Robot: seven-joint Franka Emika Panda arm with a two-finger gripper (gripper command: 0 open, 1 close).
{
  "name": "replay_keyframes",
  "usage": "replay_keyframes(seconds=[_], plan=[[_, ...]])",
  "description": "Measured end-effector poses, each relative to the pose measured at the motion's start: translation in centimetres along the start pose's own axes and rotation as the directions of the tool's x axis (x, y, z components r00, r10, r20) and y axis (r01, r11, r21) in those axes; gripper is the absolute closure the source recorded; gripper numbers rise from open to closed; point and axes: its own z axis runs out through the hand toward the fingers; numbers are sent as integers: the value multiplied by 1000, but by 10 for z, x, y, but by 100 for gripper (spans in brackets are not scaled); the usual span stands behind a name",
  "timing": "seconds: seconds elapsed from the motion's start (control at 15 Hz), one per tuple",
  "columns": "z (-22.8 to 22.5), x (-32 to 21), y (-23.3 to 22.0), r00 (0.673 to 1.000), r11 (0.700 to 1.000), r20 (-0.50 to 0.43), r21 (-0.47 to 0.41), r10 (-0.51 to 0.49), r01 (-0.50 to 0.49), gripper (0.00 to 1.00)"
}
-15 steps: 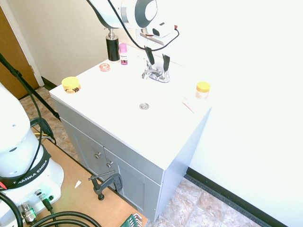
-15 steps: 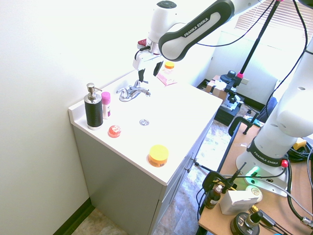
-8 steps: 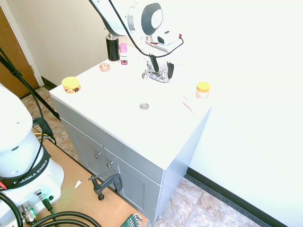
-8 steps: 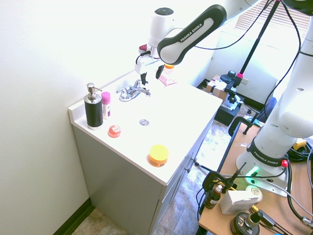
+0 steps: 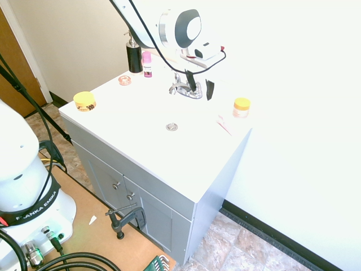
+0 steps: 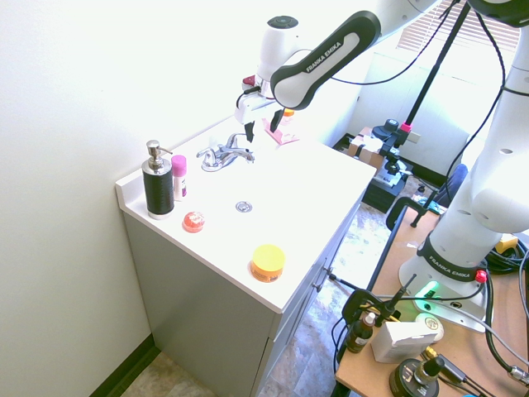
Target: Turn off the cold water
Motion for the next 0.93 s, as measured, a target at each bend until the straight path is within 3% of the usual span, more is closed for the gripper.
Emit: replay_keyframes(seconds=[0.4,0.6,0.93], plan=[[16,24,-17,999,999,-26,18,34,-34,0],[14,21,-16,999,999,10,27,39,-39,0],[-43,-34,4,994,994,108,109,-28,16,0]])
